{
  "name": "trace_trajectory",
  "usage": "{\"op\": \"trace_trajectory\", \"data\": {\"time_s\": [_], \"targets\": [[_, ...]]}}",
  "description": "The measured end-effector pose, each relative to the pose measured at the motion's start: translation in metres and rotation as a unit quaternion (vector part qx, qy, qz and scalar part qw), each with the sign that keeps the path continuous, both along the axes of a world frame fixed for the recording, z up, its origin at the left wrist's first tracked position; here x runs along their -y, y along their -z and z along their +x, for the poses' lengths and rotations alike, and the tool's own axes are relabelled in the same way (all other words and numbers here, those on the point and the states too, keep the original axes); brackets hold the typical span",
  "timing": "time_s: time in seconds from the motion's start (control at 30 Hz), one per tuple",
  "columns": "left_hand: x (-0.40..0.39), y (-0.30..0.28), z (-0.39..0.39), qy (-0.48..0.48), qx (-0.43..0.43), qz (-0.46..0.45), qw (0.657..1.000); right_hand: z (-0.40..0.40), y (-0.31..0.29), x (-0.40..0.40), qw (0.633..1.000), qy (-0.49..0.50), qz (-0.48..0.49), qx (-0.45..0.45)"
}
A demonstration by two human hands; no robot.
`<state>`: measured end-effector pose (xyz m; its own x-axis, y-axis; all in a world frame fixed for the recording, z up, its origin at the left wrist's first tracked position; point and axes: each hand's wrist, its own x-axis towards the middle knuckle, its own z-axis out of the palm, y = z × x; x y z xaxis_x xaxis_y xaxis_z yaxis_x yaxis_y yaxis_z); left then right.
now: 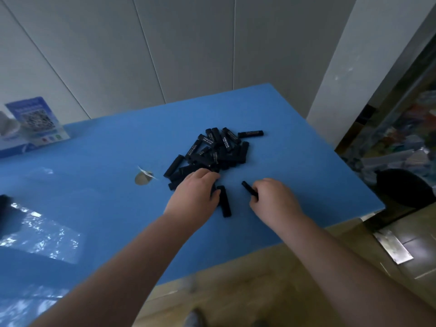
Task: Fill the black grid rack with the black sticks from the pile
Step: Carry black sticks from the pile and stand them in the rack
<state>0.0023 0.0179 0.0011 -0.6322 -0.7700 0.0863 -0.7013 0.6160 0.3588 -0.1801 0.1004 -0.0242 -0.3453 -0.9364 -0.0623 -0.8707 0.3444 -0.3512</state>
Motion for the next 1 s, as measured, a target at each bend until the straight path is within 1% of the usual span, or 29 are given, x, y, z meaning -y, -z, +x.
{"op": "trace_trajectory", "data": {"time_s": [0.1, 0.13, 0.2, 0.27, 0.33, 0.37, 0.43, 0.57, 0.7, 0.8, 0.9, 0.93, 1.0], "targets": [[-0.007, 0.002, -0.012, -0.003, -0.003, 0.017, 1.000, -0.012, -0.002, -0.005, 0.999, -0.002, -0.020, 0.049], [-0.009, 0.003, -0.016, 0.000, 0.003, 0.022, 1.000, -0.015, -0.002, -0.005, 0.996, 0.012, -0.032, 0.079], [-0.014, 0.006, -0.022, 0.003, 0.041, 0.029, 0.999, -0.019, -0.002, -0.008, 0.986, 0.045, -0.049, 0.155], [-0.017, 0.008, -0.028, -0.001, 0.101, 0.023, 0.995, -0.021, -0.002, -0.012, 0.959, 0.074, -0.063, 0.265], [-0.020, 0.010, -0.033, -0.005, 0.156, 0.009, 0.988, -0.022, -0.002, -0.016, 0.922, 0.099, -0.077, 0.367], [-0.022, 0.011, -0.036, -0.008, 0.175, 0.003, 0.985, -0.022, -0.004, -0.019, 0.906, 0.106, -0.085, 0.401], [-0.027, 0.012, -0.041, -0.016, 0.192, -0.001, 0.981, -0.024, -0.009, -0.022, 0.886, 0.109, -0.099, 0.439], [-0.031, 0.014, -0.048, -0.049, 0.177, 0.015, 0.983, -0.031, -0.015, -0.026, 0.871, 0.112, -0.115, 0.464], [-0.036, 0.016, -0.055, -0.041, 0.148, 0.030, 0.988, -0.041, -0.015, -0.029, 0.883, 0.103, -0.113, 0.444], [-0.039, 0.021, -0.060, -0.038, 0.157, 0.025, 0.987, -0.047, -0.016, -0.032, 0.889, 0.099, -0.116, 0.432], [-0.039, 0.023, -0.063, -0.033, 0.176, 0.027, 0.983, -0.051, -0.017, -0.034, 0.885, 0.102, -0.122, 0.437], [-0.038, 0.022, -0.063, -0.038, 0.169, 0.037, 0.984, -0.052, -0.018, -0.035, 0.883, 0.100, -0.125, 0.442], [-0.036, 0.020, -0.060, -0.063, 0.112, 0.069, 0.989, -0.053, -0.021, -0.035, 0.877, 0.092, -0.128, 0.453]]}}
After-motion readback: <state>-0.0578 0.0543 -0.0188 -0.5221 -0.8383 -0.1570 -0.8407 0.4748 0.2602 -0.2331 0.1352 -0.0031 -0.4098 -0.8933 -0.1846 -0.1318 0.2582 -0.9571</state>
